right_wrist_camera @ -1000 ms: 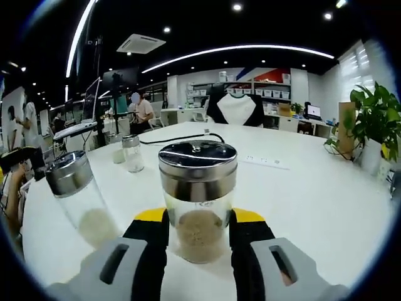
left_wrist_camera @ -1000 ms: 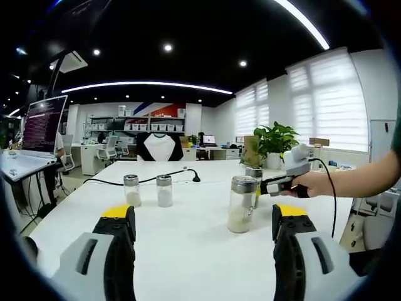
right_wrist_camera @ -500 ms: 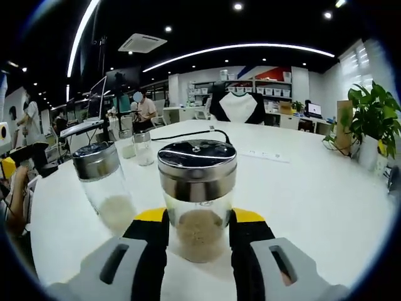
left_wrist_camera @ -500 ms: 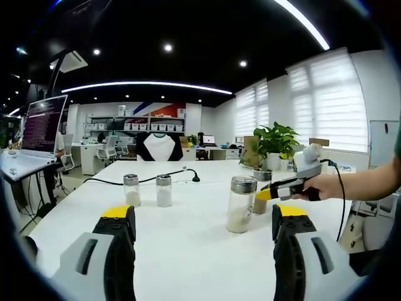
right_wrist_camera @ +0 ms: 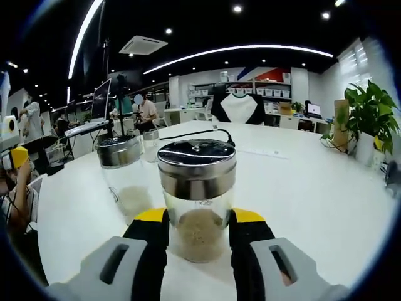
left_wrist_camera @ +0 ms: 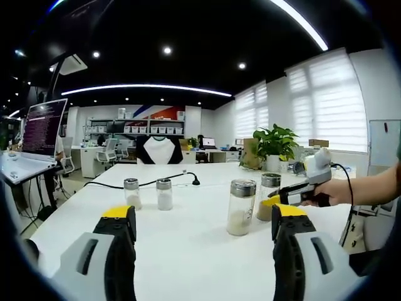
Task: Rotate the seasoning bottle until the label or dispensing opening points toward the visible target arrow and the bottle remains upright within the marked orientation range
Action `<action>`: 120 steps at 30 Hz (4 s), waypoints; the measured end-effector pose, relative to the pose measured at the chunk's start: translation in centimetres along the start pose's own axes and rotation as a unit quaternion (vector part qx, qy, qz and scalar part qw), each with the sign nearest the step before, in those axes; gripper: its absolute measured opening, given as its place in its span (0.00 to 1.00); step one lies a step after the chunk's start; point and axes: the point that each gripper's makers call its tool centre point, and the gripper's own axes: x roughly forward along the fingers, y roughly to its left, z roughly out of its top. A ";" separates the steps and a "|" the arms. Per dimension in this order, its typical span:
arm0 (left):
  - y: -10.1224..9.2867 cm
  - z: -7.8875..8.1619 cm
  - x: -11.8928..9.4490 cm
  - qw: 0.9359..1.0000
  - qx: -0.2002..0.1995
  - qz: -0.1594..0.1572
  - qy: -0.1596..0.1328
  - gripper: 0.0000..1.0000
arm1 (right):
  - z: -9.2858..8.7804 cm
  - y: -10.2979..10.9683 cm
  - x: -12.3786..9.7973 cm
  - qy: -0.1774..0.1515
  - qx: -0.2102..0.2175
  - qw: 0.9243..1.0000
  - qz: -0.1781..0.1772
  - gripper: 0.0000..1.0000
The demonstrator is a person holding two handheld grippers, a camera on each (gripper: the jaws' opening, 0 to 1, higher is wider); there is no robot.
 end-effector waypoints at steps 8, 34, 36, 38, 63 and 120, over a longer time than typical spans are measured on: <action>-0.2 0.2 -0.1 1.000 0.008 0.002 -0.002 0.94 | -0.4 0.9 -0.9 -0.005 -0.002 1.000 -0.010 0.36; -0.4 0.2 -0.1 1.000 0.009 -0.001 0.005 0.93 | -0.6 0.7 -0.8 -0.008 0.003 1.000 -0.010 0.36; -0.4 0.2 -0.1 1.000 0.011 0.000 0.004 0.93 | -0.6 0.7 -0.8 -0.008 0.003 1.000 -0.009 0.36; -0.4 0.2 -0.1 1.000 0.010 -0.001 0.004 0.93 | -0.6 0.7 -0.8 -0.006 0.002 1.000 -0.006 0.36; -0.2 0.1 -0.4 1.000 0.005 0.003 0.005 0.93 | -0.7 0.9 -0.9 0.001 -0.011 0.998 0.065 0.36; -0.2 0.0 0.2 1.000 0.003 -0.003 0.008 0.93 | -1.1 2.0 -0.6 0.018 -0.035 0.958 0.284 0.37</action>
